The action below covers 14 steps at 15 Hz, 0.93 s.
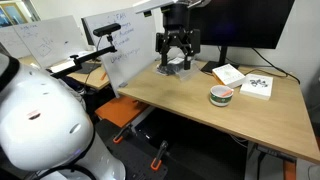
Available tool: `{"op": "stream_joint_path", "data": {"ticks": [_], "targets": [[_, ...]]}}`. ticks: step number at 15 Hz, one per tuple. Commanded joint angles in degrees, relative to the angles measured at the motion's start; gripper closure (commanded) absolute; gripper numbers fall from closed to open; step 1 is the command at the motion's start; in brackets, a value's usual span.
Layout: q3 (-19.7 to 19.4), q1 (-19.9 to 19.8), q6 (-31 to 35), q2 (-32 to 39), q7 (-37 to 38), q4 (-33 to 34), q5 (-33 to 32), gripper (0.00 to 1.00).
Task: Pick the marker from the bowl and put it on the table
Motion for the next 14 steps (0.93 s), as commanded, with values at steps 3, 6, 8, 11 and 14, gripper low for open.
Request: {"op": "stream_joint_path", "data": {"ticks": [3, 6, 8, 11, 14], "targets": [[-0.5, 0.6, -0.1, 0.0, 0.2, 0.1, -0.2, 0.0], [-0.5, 0.6, -0.1, 0.0, 0.2, 0.1, -0.2, 0.0], [-0.5, 0.6, -0.1, 0.0, 0.2, 0.1, -0.2, 0.0], [-1.1, -0.2, 5.4, 4.8, 6.8, 3.2, 4.0, 0.0], [-1.5, -0.4, 16.1, 12.9, 12.5, 7.4, 8.3, 0.0]]}}
